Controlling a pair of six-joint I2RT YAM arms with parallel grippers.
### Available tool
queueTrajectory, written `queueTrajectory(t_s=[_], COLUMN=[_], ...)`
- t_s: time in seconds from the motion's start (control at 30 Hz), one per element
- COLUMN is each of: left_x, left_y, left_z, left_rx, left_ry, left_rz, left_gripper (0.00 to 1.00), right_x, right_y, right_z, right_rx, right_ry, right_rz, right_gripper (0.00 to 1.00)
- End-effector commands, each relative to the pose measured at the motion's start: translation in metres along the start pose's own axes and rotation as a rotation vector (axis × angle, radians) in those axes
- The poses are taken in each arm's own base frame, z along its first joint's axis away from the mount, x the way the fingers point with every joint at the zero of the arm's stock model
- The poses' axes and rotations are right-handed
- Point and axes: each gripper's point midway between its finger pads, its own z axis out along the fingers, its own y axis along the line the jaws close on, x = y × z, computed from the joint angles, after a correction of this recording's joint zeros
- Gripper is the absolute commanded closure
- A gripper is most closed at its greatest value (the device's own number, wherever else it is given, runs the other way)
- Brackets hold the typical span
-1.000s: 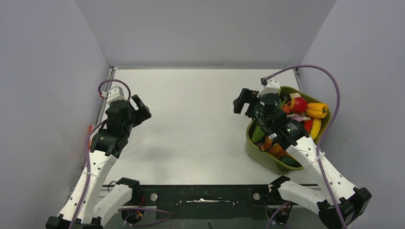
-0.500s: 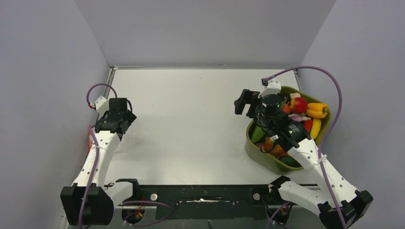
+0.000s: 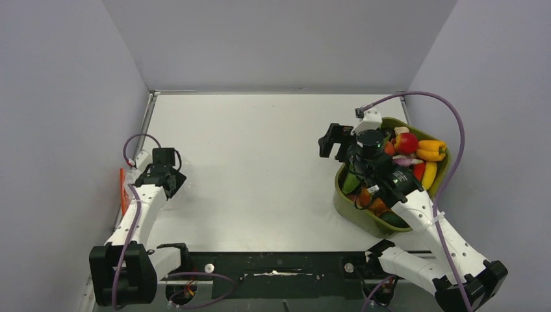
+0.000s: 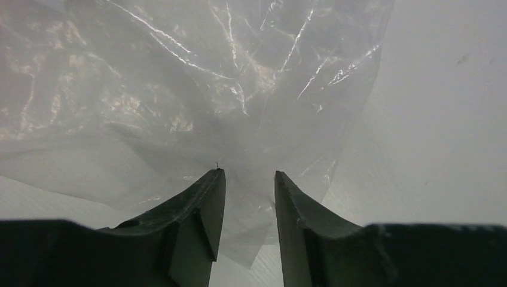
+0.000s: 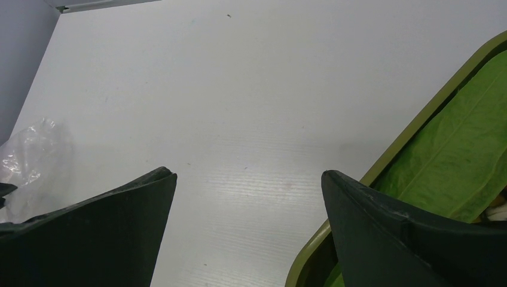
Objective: Place the food in the zip-top bag and seal the zipper
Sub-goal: Pick up the zipper food storage bag at the center of the board.
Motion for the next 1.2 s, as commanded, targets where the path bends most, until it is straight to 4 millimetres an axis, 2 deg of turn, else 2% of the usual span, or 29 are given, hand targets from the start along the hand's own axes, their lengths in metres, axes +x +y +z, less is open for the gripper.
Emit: queueTrajectory(t_s=[0.0,0.1,0.3,0.4,0.53,0.67,0.8,0.87,0.9,1.0,1.17], left_x=[0.008,0.010,0.008,0.000,0.001,0.003,0.017,0.025,0.028,0.039,0.057], left_y=[-0.024,-0.033,-0.055,-0.077,-0.094,-0.115,-0.143,-0.151,-0.153,-0.159,-0.165], left_z=[0.000,-0.002,-0.021,-0.043,-0.067,-0.094,-0.128,-0.139,-0.142,-0.148,-0.154], left_rx=[0.138,0.188,0.327,0.477,0.623,0.775,0.987,1.054,1.072,1.099,1.145], left_ry=[0.033,0.051,0.066,0.054,0.072,0.126,0.239,0.282,0.292,0.297,0.320], left_rz=[-0.067,-0.068,-0.053,-0.065,-0.087,-0.091,-0.085,-0.078,-0.071,-0.044,-0.017], left_gripper=[0.75,1.00,1.00,1.00,1.00,1.00,1.00,1.00,1.00,1.00,1.00], right_x=[-0.025,-0.025,-0.024,-0.022,-0.012,0.000,0.007,0.010,0.012,0.013,0.018], right_y=[0.010,0.012,0.014,0.015,0.017,0.031,0.052,0.066,0.073,0.095,0.126], right_z=[-0.010,-0.012,-0.015,-0.015,-0.011,-0.001,0.010,0.015,0.017,0.021,0.028], right_rx=[-0.058,-0.070,-0.087,-0.089,-0.093,-0.126,-0.177,-0.219,-0.242,-0.298,-0.305], right_ry=[-0.096,-0.103,-0.096,-0.087,-0.051,0.012,0.056,0.070,0.080,0.091,0.103], right_rz=[0.014,0.015,0.021,0.027,0.080,0.185,0.272,0.314,0.335,0.385,0.419], right_gripper=[0.02,0.02,0.02,0.02,0.02,0.01,0.12,0.23,0.31,0.43,0.49])
